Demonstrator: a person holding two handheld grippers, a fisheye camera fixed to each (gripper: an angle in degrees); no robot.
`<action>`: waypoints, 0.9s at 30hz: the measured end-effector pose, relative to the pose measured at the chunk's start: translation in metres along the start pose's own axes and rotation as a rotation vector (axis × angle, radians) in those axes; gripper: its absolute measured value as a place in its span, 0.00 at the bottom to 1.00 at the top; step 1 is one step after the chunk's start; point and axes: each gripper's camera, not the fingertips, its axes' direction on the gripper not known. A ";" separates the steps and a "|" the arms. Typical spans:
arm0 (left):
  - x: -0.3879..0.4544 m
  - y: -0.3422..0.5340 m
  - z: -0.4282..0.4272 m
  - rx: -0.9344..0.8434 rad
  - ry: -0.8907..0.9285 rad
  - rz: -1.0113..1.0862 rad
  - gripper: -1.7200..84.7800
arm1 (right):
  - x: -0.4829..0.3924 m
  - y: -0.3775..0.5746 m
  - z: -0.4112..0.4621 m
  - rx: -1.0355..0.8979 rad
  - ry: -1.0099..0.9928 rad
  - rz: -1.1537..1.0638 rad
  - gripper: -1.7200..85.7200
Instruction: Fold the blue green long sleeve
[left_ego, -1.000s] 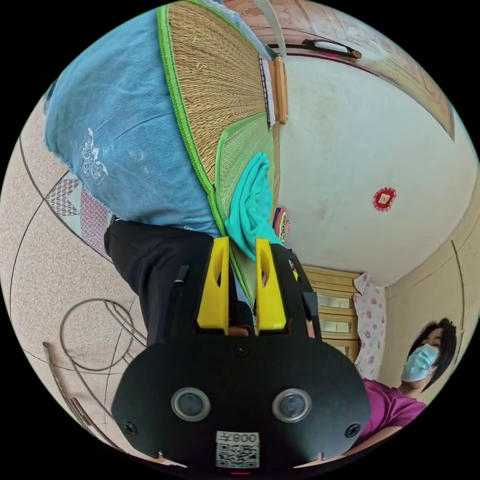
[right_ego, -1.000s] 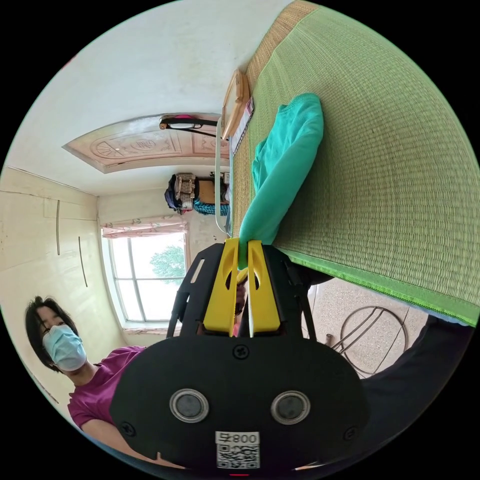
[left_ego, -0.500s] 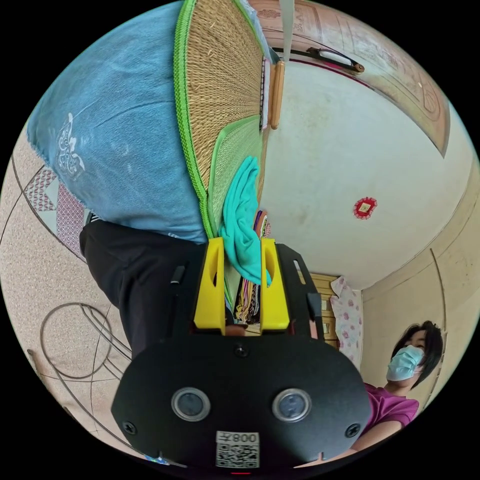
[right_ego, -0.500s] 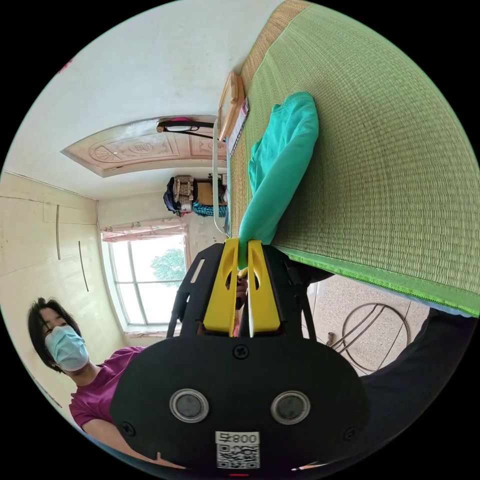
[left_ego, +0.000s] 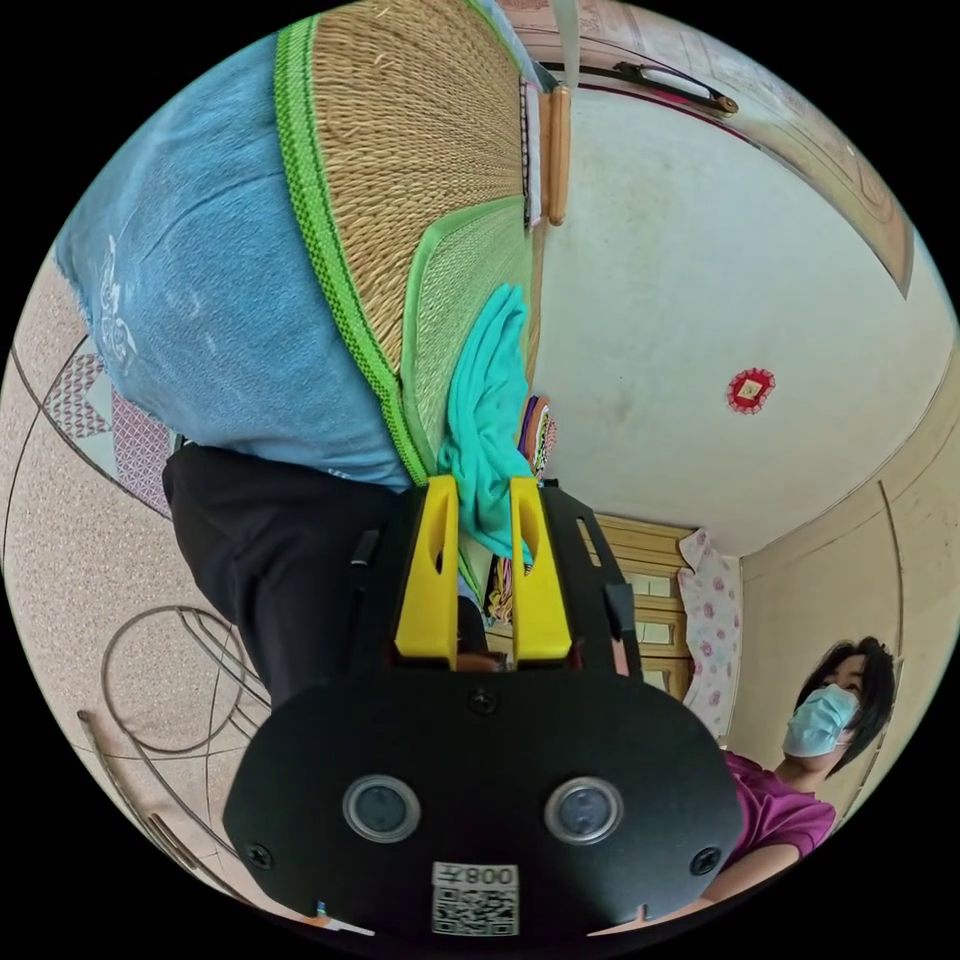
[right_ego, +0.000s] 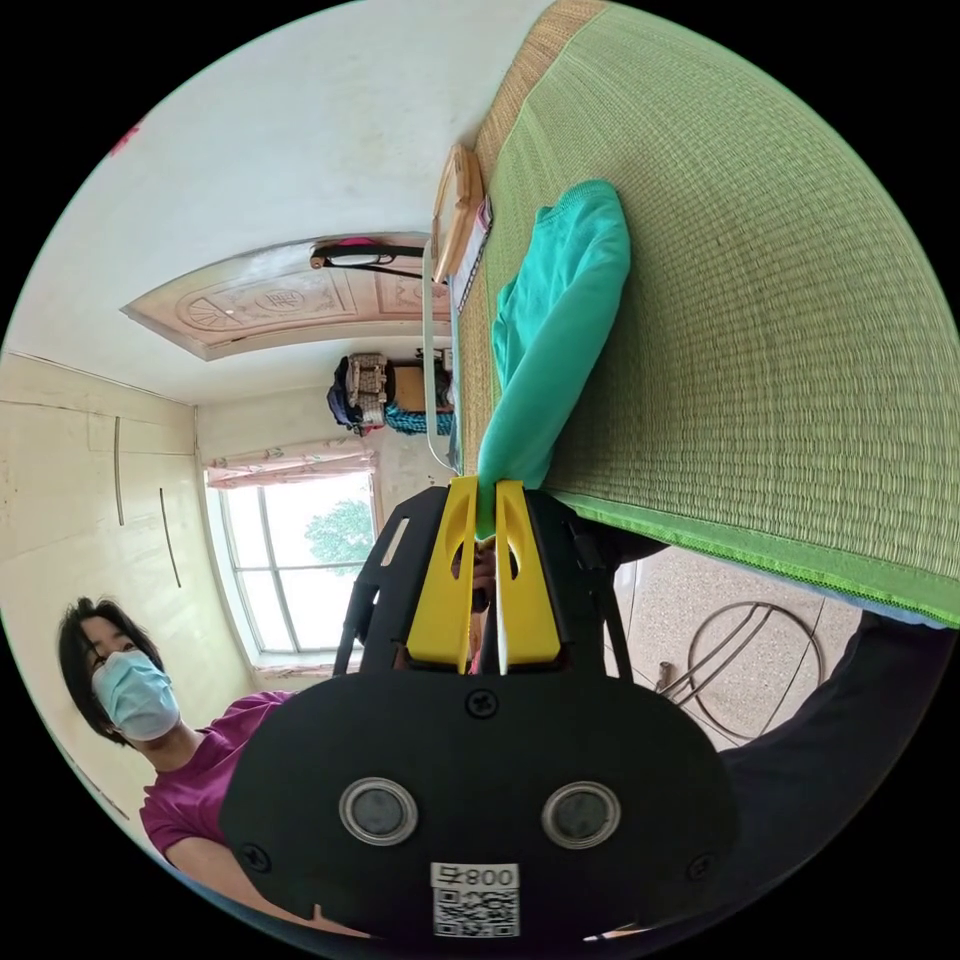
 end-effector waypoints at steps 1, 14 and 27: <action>0.001 0.000 -0.001 -0.003 -0.002 -0.001 0.09 | 0.000 0.000 0.000 0.000 0.001 0.002 0.05; 0.017 0.009 0.001 -0.041 0.027 0.017 0.09 | 0.018 0.004 -0.011 0.013 -0.006 0.058 0.05; 0.060 0.026 0.011 -0.084 -0.022 0.041 0.06 | 0.024 0.010 -0.031 0.016 -0.006 0.071 0.05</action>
